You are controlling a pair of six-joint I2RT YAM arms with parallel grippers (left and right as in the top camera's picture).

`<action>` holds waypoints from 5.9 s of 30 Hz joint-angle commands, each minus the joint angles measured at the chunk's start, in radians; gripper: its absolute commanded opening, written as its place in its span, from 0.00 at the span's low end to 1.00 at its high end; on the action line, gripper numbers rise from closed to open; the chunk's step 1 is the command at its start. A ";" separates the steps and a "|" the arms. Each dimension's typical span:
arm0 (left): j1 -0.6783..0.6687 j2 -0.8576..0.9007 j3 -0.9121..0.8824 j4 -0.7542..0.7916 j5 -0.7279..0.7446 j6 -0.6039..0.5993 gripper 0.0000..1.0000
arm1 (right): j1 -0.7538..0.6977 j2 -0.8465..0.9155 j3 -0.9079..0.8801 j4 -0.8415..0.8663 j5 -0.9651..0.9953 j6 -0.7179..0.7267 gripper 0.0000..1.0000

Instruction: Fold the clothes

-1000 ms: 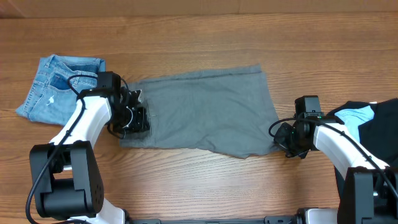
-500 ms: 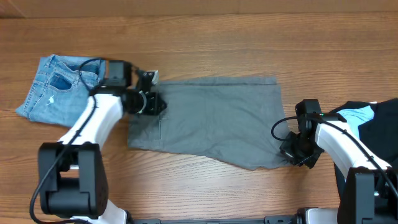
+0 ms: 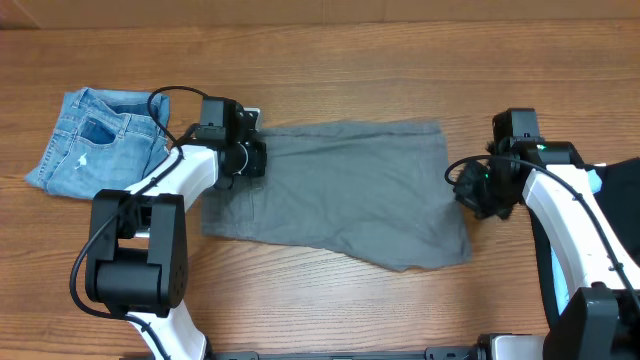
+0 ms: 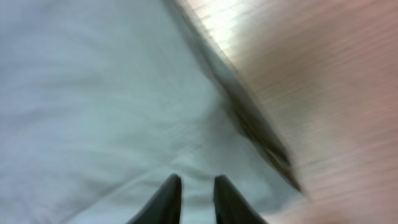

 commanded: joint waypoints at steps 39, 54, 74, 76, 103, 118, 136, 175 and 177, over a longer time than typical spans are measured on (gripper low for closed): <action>-0.030 -0.095 0.323 -0.368 0.139 0.011 0.37 | -0.237 0.050 -0.109 0.315 -0.594 -0.048 0.18; 0.182 -0.092 0.319 -0.736 0.018 -0.099 0.68 | 0.257 0.040 -0.111 0.162 -0.343 -0.055 0.34; 0.388 -0.031 0.125 -0.604 0.248 0.192 1.00 | 0.380 0.327 -0.112 0.249 -0.159 0.278 0.06; 0.375 0.001 0.124 -0.578 0.246 0.174 0.98 | 0.380 0.327 -0.112 0.245 -0.160 0.278 0.06; 0.312 0.231 0.148 -0.515 0.296 0.138 0.50 | 0.380 0.327 -0.112 0.243 -0.160 0.282 0.06; 0.247 0.121 0.136 -0.495 0.207 0.130 0.66 | 0.380 0.327 -0.112 0.242 -0.161 0.282 0.06; 0.181 0.124 0.145 -0.507 0.182 0.064 0.04 | 0.374 0.326 -0.089 0.167 -0.171 0.287 0.04; -0.444 0.114 0.702 -1.122 -0.199 -0.308 0.09 | 0.142 -0.029 0.071 -0.178 0.054 0.055 0.06; -0.449 0.114 0.647 -1.055 -0.181 -0.364 0.18 | 0.142 -0.029 0.071 -0.178 0.054 0.055 0.06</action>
